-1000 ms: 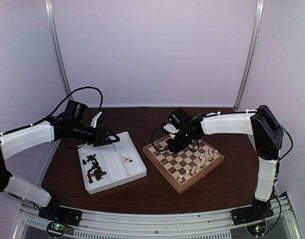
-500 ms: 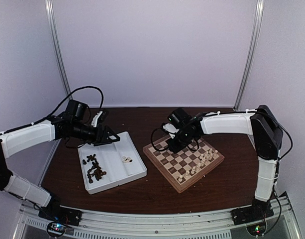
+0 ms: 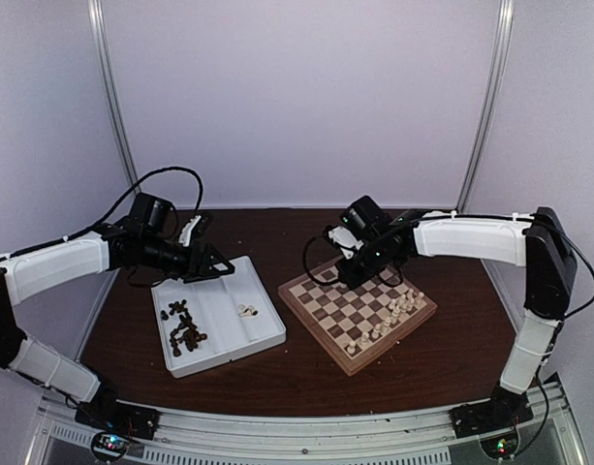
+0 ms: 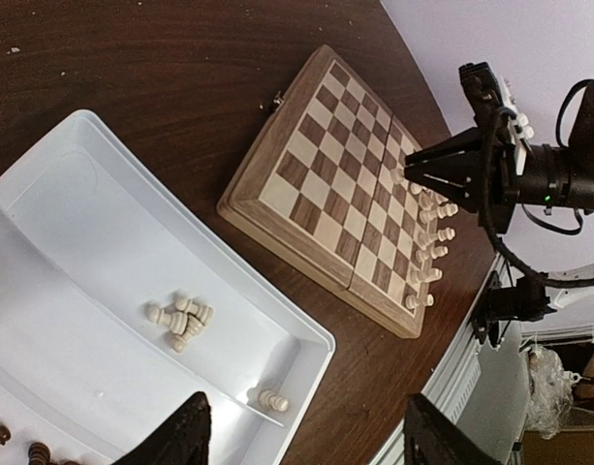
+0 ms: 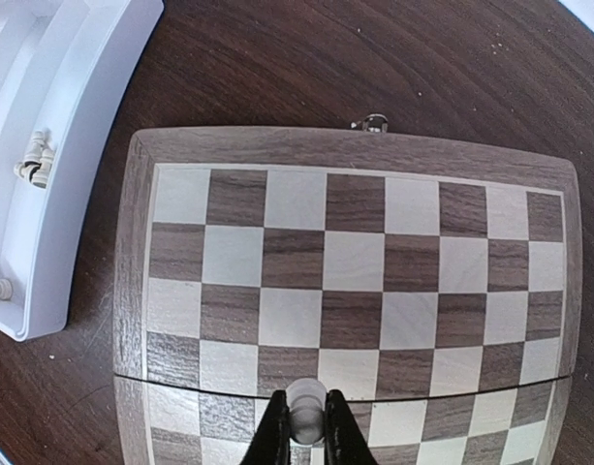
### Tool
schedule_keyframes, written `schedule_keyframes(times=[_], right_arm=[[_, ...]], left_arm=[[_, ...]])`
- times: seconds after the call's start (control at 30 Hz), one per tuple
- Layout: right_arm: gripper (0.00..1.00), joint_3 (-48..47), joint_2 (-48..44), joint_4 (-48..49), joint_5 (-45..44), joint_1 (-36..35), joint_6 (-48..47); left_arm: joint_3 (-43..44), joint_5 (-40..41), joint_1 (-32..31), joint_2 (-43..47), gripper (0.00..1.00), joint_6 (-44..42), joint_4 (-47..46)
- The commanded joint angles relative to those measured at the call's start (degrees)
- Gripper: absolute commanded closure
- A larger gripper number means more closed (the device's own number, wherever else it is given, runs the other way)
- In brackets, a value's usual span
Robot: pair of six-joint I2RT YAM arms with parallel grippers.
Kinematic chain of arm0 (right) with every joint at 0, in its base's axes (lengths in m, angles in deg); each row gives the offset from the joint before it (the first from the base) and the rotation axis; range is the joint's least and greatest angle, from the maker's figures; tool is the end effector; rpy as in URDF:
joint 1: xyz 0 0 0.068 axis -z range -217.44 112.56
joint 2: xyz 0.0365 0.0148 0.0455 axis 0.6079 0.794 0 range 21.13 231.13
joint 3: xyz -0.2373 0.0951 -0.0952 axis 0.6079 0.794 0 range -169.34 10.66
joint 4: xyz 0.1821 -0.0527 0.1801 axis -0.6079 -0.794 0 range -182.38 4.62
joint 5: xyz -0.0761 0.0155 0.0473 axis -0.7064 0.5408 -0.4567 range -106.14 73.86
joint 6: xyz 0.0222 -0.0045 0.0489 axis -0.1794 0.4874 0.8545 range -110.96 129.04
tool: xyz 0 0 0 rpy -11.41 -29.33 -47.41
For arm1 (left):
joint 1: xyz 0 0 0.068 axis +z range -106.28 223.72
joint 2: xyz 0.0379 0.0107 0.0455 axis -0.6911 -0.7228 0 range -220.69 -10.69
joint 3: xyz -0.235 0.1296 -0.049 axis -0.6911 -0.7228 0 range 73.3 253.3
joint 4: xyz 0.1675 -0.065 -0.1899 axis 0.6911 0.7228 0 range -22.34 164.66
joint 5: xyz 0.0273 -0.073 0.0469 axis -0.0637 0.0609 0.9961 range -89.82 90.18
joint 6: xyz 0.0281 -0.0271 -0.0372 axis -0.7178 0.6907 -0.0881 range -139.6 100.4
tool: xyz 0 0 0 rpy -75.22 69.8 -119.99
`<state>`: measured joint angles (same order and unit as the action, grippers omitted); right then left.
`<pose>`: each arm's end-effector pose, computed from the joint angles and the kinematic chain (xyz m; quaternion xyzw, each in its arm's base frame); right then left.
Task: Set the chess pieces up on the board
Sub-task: Pick up the chess piece from the chessboard, then place the chess piece on the chessboard.
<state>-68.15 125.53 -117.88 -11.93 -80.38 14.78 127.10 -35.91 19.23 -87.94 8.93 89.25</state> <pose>0.2840 0.2680 0.2246 -0.3161 0.9074 0.1454 0.2357 0.2489 -0.1364 0.2559 0.0874 0.8822 -0.4184 0.1976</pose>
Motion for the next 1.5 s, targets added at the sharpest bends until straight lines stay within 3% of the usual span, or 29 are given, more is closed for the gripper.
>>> schedule_keyframes(times=[0.0, 0.67, 1.47], right_arm=[[0.97, 3.61, -4.40, -1.99, -3.90, 0.49, -0.06], [0.98, 15.24, -13.88, -3.63, -4.36, 2.46, 1.97], [0.97, 16.94, -11.36, -5.74, -4.89, 3.39, 1.05]], left_arm=[[1.48, 0.59, -0.35, -0.35, 0.33, -0.98, -0.01], [2.01, 0.66, -2.23, -1.53, 0.33, -0.55, -0.71], [2.14, 0.85, -2.40, -1.94, 0.33, -0.63, -0.38]])
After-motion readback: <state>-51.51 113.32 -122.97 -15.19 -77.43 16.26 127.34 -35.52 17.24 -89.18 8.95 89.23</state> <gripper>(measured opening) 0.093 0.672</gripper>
